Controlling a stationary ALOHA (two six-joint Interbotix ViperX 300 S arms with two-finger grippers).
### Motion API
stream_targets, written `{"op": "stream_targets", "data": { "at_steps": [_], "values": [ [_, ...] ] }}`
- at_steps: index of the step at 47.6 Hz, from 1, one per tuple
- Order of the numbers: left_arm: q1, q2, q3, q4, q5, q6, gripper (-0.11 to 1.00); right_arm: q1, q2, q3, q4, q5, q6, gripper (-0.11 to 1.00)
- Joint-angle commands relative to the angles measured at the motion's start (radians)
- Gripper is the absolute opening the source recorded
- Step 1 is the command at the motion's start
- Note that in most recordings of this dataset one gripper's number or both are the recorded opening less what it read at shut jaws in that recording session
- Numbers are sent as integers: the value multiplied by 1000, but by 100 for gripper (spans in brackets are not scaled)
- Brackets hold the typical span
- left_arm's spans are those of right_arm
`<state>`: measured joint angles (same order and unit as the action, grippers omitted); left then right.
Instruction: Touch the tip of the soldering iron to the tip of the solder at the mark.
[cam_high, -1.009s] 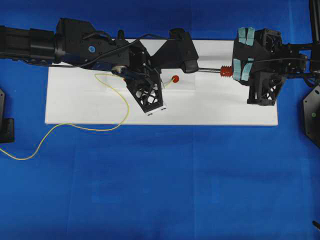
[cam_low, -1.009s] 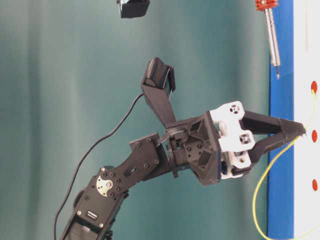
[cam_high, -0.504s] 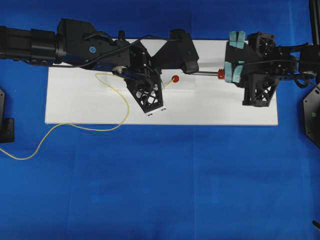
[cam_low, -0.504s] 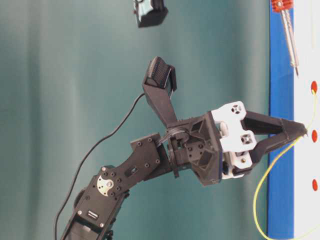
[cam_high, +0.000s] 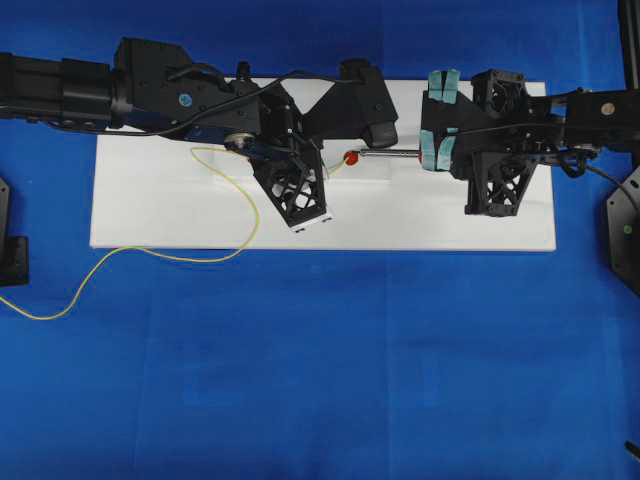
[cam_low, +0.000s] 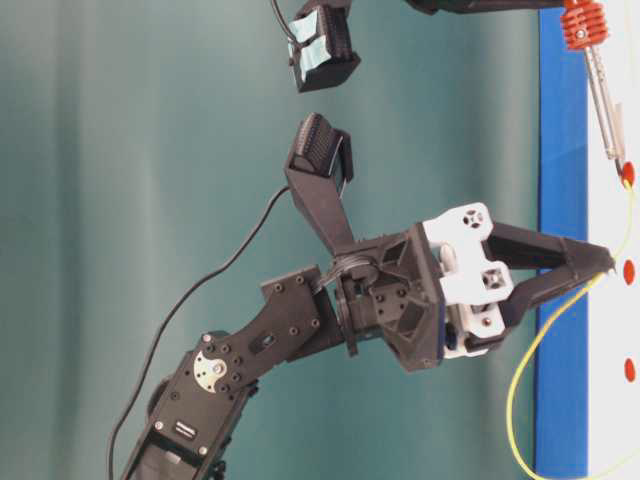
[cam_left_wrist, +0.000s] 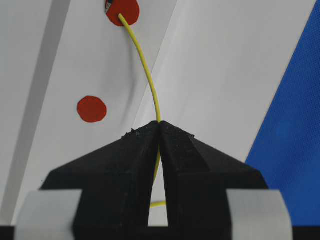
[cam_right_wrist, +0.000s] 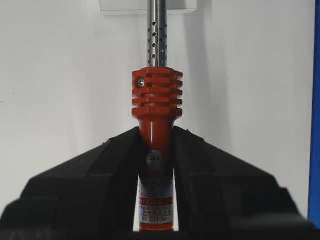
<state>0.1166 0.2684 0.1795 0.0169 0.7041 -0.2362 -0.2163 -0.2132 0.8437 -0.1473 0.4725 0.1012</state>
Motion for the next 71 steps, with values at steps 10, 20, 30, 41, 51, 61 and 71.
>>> {"op": "stream_targets", "data": {
  "at_steps": [10, 20, 30, 41, 51, 61, 71],
  "values": [
    [-2, -20, -18, 2, -2, 0, 1, 6, -9, -21, 2, 2, 0, 6],
    [-2, -20, -18, 2, -2, 2, 1, 9, -8, -21, 3, 2, 2, 6],
    [-2, -18, -20, 2, -2, 2, 1, 12, -2, -23, 2, 2, 0, 6],
    [-2, -20, -20, 2, 0, 2, 1, 12, -3, -23, 3, 2, 0, 6],
    [-2, -18, -20, 2, 0, 2, 1, 12, -2, -23, 2, 2, 0, 6],
    [-2, -20, -20, 2, 2, 0, 1, 12, -2, -23, 2, 2, 0, 6],
    [-2, -20, -20, 2, 2, 2, 1, 12, -2, -25, 3, 2, 2, 6]
  ]
}}
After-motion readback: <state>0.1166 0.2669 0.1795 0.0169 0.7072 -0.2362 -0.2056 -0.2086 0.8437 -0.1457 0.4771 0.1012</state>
